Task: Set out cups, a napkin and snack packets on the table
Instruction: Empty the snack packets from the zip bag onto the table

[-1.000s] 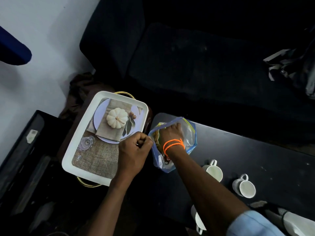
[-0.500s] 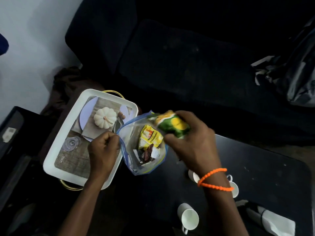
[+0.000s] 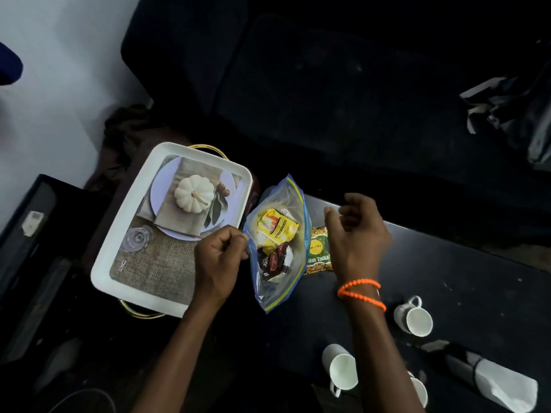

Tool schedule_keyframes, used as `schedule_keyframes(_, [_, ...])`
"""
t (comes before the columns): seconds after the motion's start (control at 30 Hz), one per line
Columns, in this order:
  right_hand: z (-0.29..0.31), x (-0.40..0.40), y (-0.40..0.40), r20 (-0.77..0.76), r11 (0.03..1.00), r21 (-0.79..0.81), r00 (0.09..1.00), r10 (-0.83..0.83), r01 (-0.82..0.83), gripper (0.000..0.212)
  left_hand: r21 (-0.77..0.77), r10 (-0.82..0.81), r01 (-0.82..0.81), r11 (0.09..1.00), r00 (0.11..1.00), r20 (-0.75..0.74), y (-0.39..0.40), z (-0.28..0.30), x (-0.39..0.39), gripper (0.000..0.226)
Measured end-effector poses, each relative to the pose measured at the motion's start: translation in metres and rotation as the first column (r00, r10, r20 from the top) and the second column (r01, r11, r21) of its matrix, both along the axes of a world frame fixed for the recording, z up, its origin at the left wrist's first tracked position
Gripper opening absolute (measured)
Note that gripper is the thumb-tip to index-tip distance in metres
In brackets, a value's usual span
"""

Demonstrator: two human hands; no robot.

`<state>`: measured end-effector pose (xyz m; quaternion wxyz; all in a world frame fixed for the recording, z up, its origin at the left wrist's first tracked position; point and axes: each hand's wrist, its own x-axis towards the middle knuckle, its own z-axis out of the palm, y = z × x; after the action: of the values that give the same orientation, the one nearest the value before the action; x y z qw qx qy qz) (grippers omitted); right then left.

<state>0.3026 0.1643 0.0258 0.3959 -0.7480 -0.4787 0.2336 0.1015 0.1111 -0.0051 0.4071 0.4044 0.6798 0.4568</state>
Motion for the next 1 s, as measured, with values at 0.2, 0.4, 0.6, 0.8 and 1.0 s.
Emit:
schedule_keyframes(0.2, [0.008, -0.069, 0.006, -0.003, 0.699, -0.473, 0.794, 0.608, -0.536, 0.027, -0.02, -0.017, 0.017, 1.0, 0.999, -0.027, -0.003, 0.004, 0.01, 0.032])
schedule_keyframes(0.4, [-0.056, -0.078, -0.005, 0.085, 0.267, -0.893, 0.448, 0.89, -0.362, 0.063, -0.062, -0.008, 0.004, 0.998, 0.998, -0.067, -0.012, 0.002, 0.015, 0.03])
schedule_keyframes(0.6, [-0.046, -0.079, -0.01, 0.26, 0.45, -0.789, 0.436, 0.861, -0.418, 0.032, -0.066, 0.027, -0.032, 0.997, 0.997, -0.078, -0.014, 0.003, 0.01, 0.035])
schedule_keyframes(0.8, [0.057, -0.073, -0.001, 0.175, 0.606, -0.568, 0.637, 0.75, -0.557, 0.038, -0.072, 0.044, -0.056, 0.996, 0.987, -0.157, -0.015, 0.006, -0.002, 0.028])
schedule_keyframes(1.0, [0.13, -0.011, -0.021, 0.033, 0.97, -0.044, 0.97, 0.241, -0.24, 0.043, -0.07, 0.077, -0.087, 0.994, 0.988, -0.135, -0.019, 0.011, -0.018, 0.029])
